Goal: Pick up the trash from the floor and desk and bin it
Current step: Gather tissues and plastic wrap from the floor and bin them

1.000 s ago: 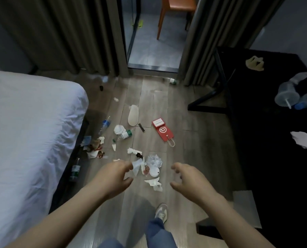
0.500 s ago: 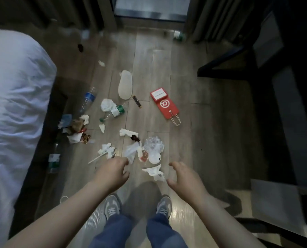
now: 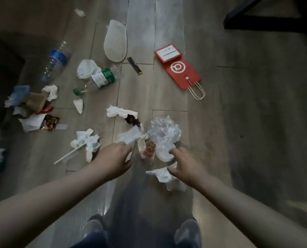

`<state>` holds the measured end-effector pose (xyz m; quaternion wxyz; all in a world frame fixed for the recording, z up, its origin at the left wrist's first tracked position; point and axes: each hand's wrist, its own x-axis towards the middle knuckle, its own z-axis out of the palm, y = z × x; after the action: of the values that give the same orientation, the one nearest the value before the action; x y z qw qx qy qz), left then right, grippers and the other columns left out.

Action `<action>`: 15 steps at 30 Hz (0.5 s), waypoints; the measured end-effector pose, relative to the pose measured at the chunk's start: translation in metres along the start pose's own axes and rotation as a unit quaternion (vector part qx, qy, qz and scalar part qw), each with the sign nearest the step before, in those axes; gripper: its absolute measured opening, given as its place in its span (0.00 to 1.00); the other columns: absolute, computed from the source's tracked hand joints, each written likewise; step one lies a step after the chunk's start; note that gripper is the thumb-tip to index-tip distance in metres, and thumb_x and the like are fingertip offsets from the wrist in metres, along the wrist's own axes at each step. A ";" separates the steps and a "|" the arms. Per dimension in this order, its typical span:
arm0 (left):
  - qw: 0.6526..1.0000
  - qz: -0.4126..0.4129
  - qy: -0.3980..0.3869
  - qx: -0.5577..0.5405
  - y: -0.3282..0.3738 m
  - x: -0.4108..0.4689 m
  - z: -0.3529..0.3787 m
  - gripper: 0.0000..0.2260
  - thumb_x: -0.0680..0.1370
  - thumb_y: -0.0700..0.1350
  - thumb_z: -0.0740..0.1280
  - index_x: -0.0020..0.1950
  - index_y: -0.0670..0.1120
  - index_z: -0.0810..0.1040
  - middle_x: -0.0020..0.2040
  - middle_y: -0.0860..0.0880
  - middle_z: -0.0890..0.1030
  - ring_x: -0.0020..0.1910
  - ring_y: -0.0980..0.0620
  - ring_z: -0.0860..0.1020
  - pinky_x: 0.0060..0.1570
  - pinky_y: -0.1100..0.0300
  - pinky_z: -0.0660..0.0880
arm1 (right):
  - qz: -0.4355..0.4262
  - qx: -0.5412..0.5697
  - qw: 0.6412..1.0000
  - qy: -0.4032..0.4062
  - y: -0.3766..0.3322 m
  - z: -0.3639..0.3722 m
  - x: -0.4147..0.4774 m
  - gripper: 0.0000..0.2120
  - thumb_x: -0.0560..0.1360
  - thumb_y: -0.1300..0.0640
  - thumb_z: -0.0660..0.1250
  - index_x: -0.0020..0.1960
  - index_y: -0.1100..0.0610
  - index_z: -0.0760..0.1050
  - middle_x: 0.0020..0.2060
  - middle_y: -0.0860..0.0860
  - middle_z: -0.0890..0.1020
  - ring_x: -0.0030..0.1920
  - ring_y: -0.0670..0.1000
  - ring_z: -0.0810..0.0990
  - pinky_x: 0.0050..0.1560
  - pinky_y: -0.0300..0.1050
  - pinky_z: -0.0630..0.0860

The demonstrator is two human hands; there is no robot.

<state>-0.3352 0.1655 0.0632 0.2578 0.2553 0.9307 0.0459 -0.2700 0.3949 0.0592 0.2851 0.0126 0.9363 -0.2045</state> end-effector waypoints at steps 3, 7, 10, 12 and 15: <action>0.998 0.050 0.023 0.026 -0.014 0.030 0.042 0.12 0.76 0.52 0.62 0.58 0.50 0.73 0.51 0.50 0.77 0.48 0.49 0.76 0.46 0.55 0.75 | -0.042 -0.027 0.998 0.035 0.012 0.031 0.039 0.23 0.74 0.47 0.66 0.67 0.51 0.69 0.60 0.50 0.75 0.59 0.52 0.74 0.54 0.45 0.71; 0.996 0.064 0.067 0.008 -0.031 0.055 0.070 0.13 0.76 0.53 0.62 0.56 0.48 0.74 0.51 0.49 0.77 0.49 0.49 0.76 0.47 0.53 0.75 | -0.075 -0.036 0.995 0.056 0.028 0.050 0.058 0.22 0.74 0.46 0.66 0.66 0.50 0.70 0.60 0.48 0.76 0.58 0.50 0.76 0.52 0.43 0.72; 0.996 0.061 0.059 0.014 -0.035 0.053 0.074 0.14 0.76 0.53 0.63 0.60 0.49 0.73 0.54 0.50 0.77 0.51 0.50 0.76 0.48 0.57 0.73 | -0.089 -0.097 0.991 0.027 0.041 0.058 0.053 0.22 0.73 0.46 0.67 0.64 0.50 0.69 0.59 0.48 0.74 0.55 0.50 0.76 0.50 0.43 0.72; 0.996 0.062 0.054 0.020 -0.032 0.046 0.074 0.14 0.76 0.54 0.63 0.59 0.50 0.73 0.54 0.50 0.77 0.51 0.50 0.76 0.48 0.57 0.73 | -0.095 -0.112 0.989 0.007 0.042 0.065 0.046 0.21 0.72 0.46 0.68 0.62 0.51 0.69 0.58 0.49 0.74 0.54 0.51 0.76 0.47 0.44 0.71; 0.997 0.061 0.041 0.019 -0.025 0.036 0.075 0.13 0.77 0.53 0.62 0.59 0.51 0.73 0.55 0.51 0.77 0.51 0.51 0.76 0.48 0.57 0.74 | -0.120 -0.130 0.984 -0.009 0.040 0.081 0.034 0.19 0.72 0.46 0.67 0.60 0.52 0.69 0.55 0.49 0.73 0.54 0.52 0.75 0.45 0.42 0.66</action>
<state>-0.3354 0.1588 -0.0233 0.2112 0.3143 0.9240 0.0540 -0.2503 0.3968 -0.0350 0.2665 -0.1390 0.9469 -0.1137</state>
